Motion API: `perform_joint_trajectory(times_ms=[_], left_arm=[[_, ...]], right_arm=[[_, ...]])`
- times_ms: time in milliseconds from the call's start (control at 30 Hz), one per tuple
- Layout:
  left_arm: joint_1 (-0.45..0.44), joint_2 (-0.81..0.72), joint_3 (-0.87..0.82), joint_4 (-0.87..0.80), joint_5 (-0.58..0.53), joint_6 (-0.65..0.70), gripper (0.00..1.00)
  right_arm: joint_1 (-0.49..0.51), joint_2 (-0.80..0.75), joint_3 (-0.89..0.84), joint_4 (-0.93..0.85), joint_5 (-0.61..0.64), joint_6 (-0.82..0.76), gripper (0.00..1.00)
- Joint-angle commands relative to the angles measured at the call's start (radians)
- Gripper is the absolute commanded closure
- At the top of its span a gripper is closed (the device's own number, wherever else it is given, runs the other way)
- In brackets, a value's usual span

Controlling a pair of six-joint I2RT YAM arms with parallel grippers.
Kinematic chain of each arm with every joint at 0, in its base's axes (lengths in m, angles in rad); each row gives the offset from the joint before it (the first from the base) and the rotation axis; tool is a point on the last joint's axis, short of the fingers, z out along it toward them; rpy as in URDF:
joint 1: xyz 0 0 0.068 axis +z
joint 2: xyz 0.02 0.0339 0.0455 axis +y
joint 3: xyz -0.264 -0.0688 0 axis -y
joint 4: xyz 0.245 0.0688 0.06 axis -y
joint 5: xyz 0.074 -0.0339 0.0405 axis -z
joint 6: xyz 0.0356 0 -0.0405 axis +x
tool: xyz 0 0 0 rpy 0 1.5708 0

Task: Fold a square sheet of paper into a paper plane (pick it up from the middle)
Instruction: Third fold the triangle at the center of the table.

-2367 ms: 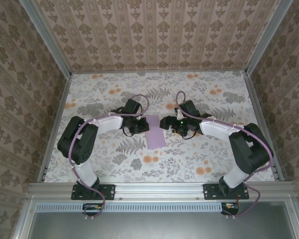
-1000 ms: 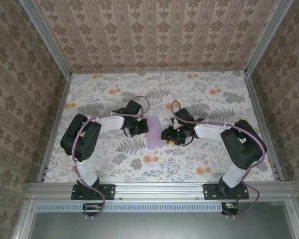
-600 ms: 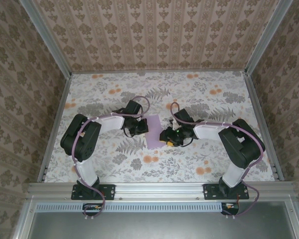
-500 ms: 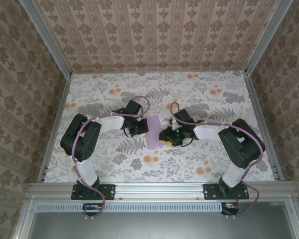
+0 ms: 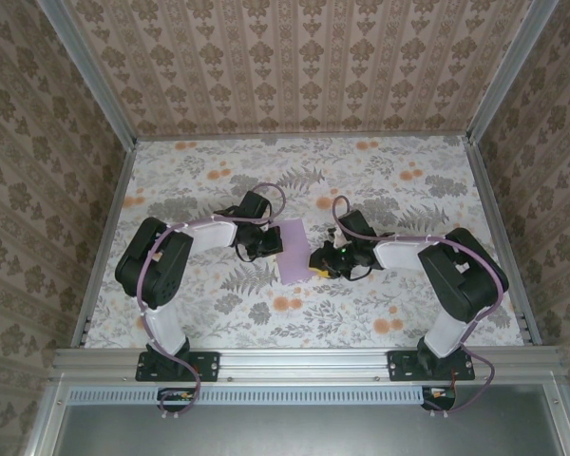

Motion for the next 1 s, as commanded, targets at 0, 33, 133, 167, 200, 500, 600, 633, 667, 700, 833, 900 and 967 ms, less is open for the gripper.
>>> perform_joint_trajectory(times_ms=[0, 33, 133, 167, 200, 500, 600, 633, 667, 700, 833, 900, 967], left_arm=[[-0.007, -0.013, -0.011, -0.022, -0.035, 0.037, 0.96], [-0.005, -0.020, -0.011, -0.016, -0.030, 0.042, 0.96], [-0.007, -0.060, -0.027, 0.038, -0.001, 0.036, 0.94], [-0.008, -0.078, -0.040, 0.058, 0.003, 0.030, 0.93], [-0.012, -0.108, -0.065, 0.077, -0.005, 0.021, 0.92], [-0.045, -0.252, -0.235, 0.232, -0.043, -0.012, 0.88], [-0.053, -0.220, -0.209, 0.214, -0.050, -0.013, 0.88], [-0.053, -0.205, -0.196, 0.193, -0.061, -0.014, 0.89], [-0.053, -0.194, -0.187, 0.181, -0.070, -0.013, 0.89], [-0.053, -0.182, -0.180, 0.167, -0.083, -0.013, 0.90], [-0.053, -0.129, -0.152, 0.135, -0.090, -0.018, 0.92], [-0.053, -0.113, -0.152, 0.138, -0.088, -0.024, 0.93], [-0.053, -0.109, -0.157, 0.141, -0.090, -0.026, 0.93]], right_arm=[[-0.005, -0.032, -0.015, 0.002, -0.023, 0.021, 0.81], [-0.005, -0.035, -0.017, 0.003, -0.026, 0.027, 0.85], [-0.004, -0.045, -0.023, -0.003, -0.027, 0.042, 0.91], [-0.002, -0.049, -0.028, 0.000, -0.026, 0.048, 0.92], [0.000, -0.053, -0.036, 0.016, -0.024, 0.061, 0.92], [0.068, -0.055, -0.056, 0.079, 0.037, 0.164, 0.91], [0.077, -0.055, -0.062, 0.102, 0.047, 0.192, 0.91], [0.080, -0.055, -0.063, 0.110, 0.046, 0.197, 0.91], [0.084, -0.055, -0.060, 0.108, 0.048, 0.200, 0.90], [0.087, -0.057, -0.058, 0.107, 0.049, 0.203, 0.90], [0.089, -0.071, -0.058, 0.086, 0.052, 0.204, 0.81], [0.088, -0.080, -0.059, 0.079, 0.048, 0.207, 0.79], [0.088, -0.088, -0.063, 0.073, 0.048, 0.206, 0.79]])
